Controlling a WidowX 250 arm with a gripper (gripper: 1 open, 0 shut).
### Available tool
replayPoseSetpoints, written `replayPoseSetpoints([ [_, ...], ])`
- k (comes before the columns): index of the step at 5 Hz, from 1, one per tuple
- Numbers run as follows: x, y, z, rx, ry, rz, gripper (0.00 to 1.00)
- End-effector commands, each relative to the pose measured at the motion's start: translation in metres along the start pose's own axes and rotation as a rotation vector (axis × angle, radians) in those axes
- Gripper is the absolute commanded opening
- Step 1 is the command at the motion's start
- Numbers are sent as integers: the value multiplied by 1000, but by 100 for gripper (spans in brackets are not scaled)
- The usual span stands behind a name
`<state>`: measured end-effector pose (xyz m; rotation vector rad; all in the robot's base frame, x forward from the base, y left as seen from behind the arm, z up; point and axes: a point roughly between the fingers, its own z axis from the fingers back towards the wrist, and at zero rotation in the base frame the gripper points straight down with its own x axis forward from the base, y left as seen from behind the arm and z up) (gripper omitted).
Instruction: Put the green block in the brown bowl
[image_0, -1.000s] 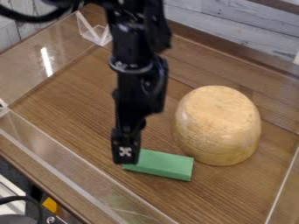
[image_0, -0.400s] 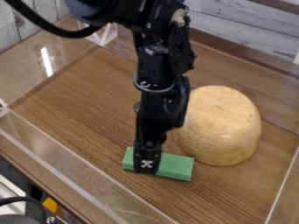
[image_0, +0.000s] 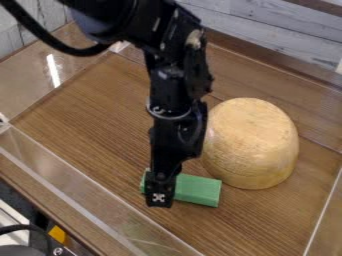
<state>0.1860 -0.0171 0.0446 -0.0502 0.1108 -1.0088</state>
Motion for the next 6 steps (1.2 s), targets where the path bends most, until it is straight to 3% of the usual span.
replayPoseSetpoints([
  [1, 6, 5, -7, 24, -22, 32, 100],
  [3, 25, 10, -9, 40, -29, 32, 100],
  [4, 18, 1, -16, 43, -27, -32, 0],
  [6, 9, -2, 19, 48, -54, -25, 0],
])
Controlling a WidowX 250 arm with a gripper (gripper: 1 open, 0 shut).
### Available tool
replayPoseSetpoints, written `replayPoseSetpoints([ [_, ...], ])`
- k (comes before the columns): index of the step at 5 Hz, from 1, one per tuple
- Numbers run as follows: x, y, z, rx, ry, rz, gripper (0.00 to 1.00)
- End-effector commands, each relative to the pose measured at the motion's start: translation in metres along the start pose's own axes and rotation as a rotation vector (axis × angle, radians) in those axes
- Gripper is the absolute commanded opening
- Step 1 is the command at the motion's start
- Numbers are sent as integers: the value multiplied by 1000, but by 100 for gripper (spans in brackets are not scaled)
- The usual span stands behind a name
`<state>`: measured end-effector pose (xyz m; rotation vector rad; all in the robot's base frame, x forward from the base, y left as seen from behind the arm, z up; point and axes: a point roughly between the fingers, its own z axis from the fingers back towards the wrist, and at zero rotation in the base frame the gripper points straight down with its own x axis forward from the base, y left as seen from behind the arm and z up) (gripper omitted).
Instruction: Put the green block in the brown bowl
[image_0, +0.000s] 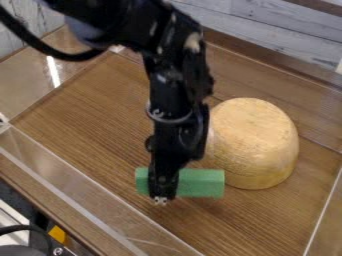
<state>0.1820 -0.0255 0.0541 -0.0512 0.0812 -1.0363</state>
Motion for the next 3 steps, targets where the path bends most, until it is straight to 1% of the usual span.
replayPoseSetpoints([
  [1, 11, -1, 31, 37, -48, 89, 0],
  [2, 22, -7, 42, 41, -63, 192, 0],
  [3, 30, -2, 38, 49, -74, 271, 0],
])
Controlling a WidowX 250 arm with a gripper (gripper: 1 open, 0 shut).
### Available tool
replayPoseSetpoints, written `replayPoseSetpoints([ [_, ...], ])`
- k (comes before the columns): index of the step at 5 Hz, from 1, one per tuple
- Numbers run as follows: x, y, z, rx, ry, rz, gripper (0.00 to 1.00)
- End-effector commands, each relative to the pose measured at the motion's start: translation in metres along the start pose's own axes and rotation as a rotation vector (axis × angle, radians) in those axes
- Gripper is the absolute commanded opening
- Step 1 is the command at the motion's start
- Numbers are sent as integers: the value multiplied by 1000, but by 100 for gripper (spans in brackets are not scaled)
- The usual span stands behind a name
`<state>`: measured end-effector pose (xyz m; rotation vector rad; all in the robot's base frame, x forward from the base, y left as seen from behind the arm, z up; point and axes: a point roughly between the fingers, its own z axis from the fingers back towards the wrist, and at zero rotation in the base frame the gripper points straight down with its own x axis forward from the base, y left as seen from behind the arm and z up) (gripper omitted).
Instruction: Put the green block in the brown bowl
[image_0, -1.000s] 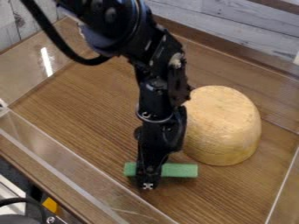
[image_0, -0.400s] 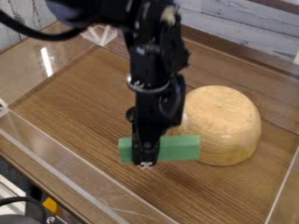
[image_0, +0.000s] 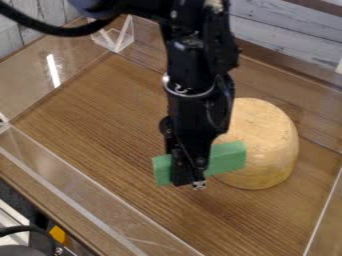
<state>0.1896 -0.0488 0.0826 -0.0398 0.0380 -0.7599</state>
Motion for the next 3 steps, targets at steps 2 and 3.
replayPoseSetpoints([
  [2, 31, 2, 9, 28, -64, 120, 100],
  [3, 47, 1, 19, 45, -83, 140, 0],
])
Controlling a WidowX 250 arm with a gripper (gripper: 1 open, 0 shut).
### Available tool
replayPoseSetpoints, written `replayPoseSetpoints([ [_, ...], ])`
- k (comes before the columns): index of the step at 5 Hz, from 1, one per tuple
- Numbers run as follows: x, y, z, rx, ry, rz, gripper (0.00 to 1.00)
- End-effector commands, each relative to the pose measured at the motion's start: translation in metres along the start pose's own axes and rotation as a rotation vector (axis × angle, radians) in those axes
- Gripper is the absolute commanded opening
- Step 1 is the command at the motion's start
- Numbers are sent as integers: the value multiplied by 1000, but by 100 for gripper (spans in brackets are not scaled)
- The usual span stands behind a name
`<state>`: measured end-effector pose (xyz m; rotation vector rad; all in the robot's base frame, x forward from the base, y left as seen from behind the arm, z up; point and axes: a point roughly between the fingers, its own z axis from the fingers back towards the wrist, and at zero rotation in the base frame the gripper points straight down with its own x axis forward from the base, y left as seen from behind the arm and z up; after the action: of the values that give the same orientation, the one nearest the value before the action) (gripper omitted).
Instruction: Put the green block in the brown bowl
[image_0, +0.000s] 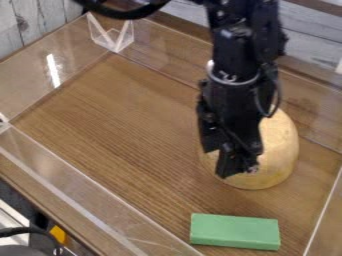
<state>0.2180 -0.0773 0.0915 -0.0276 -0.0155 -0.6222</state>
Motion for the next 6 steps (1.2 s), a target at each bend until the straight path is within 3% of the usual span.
replayPoseSetpoints([
  [1, -2, -10, 3, 0, -48, -17, 100],
  [2, -9, -18, -2, -14, -61, -31, 100],
  [4, 4, -33, -21, -37, -57, -61, 100],
  [6, -11, -26, -39, -45, -45, -51, 100],
])
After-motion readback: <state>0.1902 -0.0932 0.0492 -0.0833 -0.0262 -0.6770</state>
